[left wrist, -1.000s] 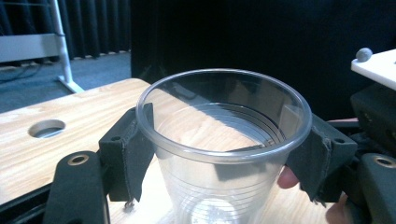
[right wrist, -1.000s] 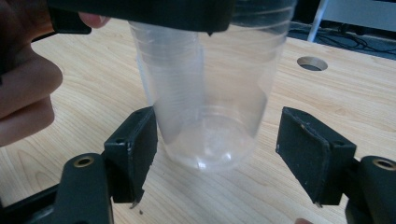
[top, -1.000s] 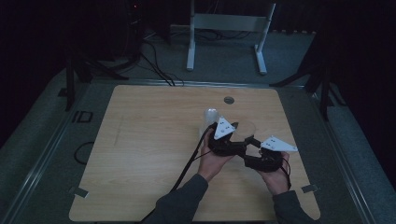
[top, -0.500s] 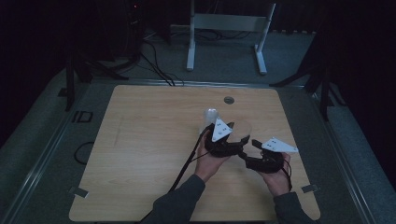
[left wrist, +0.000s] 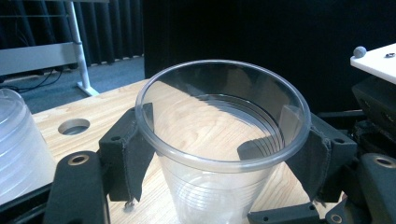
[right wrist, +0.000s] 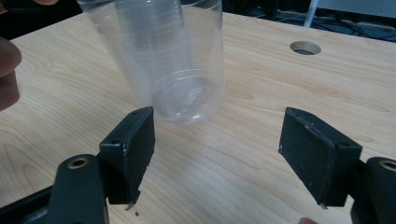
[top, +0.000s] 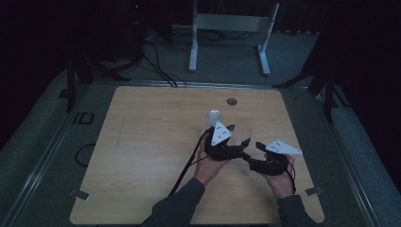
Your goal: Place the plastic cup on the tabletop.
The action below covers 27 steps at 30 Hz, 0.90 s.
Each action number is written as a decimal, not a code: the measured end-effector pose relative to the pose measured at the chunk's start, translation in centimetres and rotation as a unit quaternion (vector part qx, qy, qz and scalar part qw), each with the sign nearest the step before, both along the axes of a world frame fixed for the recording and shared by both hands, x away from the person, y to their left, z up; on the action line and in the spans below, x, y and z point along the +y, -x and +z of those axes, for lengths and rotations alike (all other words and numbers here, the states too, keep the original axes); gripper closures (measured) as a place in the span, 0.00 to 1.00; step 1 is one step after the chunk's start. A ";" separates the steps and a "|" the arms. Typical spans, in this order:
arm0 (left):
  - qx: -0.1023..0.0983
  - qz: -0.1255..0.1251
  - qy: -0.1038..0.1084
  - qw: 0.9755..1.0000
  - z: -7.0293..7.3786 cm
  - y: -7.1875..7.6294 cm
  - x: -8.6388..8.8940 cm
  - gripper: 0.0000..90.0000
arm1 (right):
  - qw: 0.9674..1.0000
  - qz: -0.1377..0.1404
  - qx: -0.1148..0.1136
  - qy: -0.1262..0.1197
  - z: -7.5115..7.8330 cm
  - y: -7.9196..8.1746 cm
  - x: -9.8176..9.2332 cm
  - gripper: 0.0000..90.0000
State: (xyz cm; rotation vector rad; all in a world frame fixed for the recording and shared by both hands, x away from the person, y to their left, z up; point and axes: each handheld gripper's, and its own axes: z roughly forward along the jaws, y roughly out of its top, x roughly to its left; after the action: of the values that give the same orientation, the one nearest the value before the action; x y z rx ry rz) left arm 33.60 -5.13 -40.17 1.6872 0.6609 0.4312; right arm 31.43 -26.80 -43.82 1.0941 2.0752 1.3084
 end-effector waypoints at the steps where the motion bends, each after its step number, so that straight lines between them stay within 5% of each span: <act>1: -0.001 0.000 -0.001 1.000 0.0 0.0 0.1 0.31 | 1.000 -0.001 -0.001 -0.001 0.0 0.0 0.0 0.29; 27: -0.006 -0.009 0.004 1.000 -0.8 1.0 0.8 0.32 | 0.999 -0.027 -0.001 -0.018 0.3 -0.5 -0.9 0.30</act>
State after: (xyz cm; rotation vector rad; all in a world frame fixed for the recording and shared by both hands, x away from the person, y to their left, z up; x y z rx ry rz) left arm 32.61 -4.29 -40.99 1.6805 0.6373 0.4246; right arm 31.93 -27.74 -43.54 1.1565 2.0143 1.3252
